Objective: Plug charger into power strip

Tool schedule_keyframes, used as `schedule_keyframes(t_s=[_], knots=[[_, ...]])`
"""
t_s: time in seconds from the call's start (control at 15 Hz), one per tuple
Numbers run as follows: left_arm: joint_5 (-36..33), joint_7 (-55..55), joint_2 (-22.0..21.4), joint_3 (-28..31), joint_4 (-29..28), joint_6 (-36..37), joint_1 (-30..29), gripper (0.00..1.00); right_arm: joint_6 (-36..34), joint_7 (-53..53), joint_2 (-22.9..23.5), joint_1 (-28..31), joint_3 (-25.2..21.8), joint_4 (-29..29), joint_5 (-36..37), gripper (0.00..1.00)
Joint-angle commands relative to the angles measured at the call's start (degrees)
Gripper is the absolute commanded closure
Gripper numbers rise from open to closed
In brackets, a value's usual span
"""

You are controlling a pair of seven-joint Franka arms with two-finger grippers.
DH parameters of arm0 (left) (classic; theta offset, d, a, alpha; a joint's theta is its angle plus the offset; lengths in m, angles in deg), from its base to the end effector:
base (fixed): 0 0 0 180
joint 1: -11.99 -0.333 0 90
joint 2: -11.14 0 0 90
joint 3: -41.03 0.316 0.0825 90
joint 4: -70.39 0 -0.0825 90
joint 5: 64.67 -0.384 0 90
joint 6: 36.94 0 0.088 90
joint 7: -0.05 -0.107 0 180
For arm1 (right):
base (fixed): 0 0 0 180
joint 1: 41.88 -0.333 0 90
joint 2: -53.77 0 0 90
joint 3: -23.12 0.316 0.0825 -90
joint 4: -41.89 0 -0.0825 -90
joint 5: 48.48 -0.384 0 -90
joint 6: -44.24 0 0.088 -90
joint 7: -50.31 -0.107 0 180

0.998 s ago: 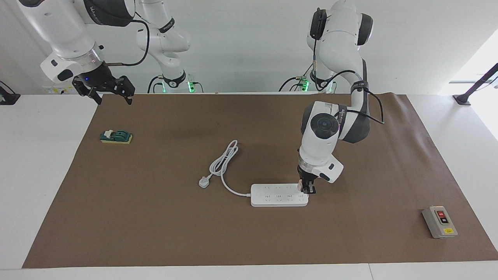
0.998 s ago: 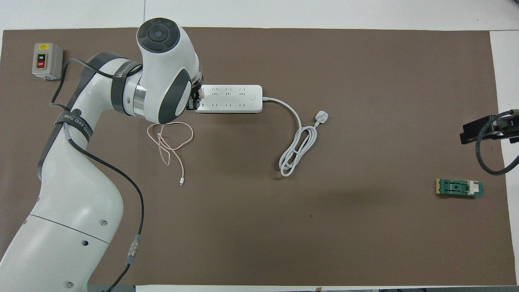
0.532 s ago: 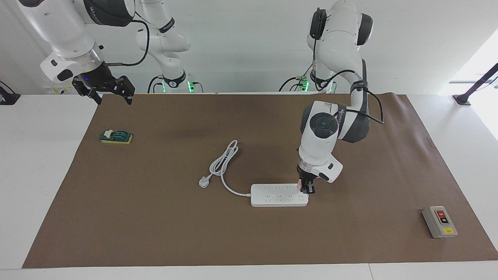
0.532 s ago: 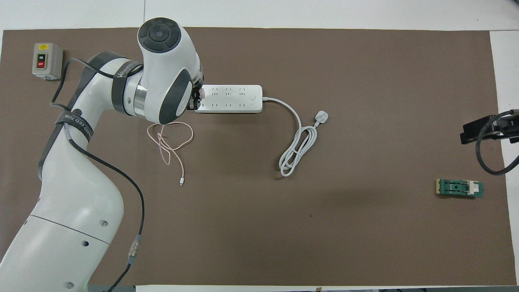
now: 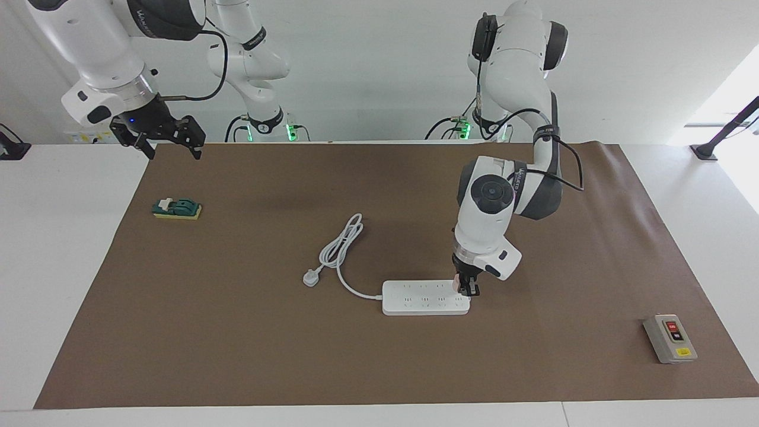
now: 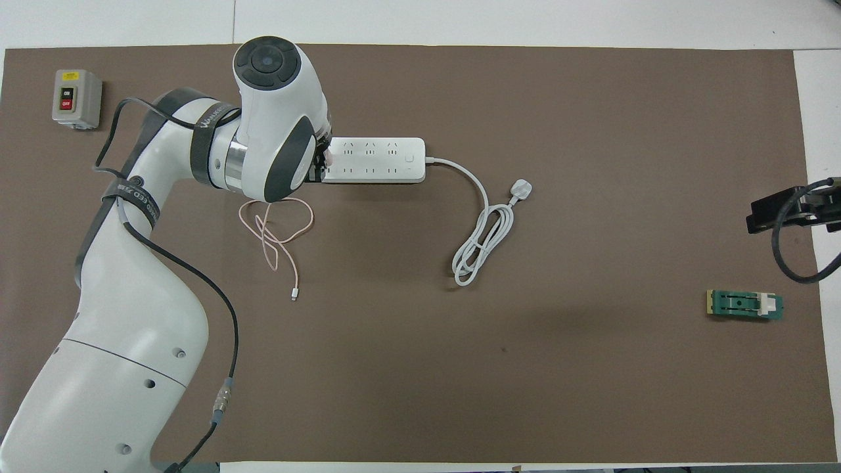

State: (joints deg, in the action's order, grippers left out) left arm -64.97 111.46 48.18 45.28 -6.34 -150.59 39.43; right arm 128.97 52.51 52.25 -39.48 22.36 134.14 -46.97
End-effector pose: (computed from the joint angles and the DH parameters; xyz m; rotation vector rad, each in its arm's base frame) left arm 0.6652 -0.2973 0.3500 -2.2595 -2.1534 -0.0709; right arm 0.5345 -0.0326 0.6131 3.1160 -0.0277 -0.1650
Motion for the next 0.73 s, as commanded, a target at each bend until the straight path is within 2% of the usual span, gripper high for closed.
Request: schedule_keyframes(t_s=[0.0, 0.67], knots=[[-0.85, -0.58, -0.04, 0.14, -0.18, -1.31, -0.11, 1.00, -0.35, 1.50, -0.94, 1.11, 0.49, 0.82, 0.34, 0.00], [-0.67, -1.37, -0.74, 0.06, -3.87, -2.37, 0.51, 1.00, -0.35, 1.58, -0.94, 0.93, 0.49, 0.91, 0.34, 0.00]])
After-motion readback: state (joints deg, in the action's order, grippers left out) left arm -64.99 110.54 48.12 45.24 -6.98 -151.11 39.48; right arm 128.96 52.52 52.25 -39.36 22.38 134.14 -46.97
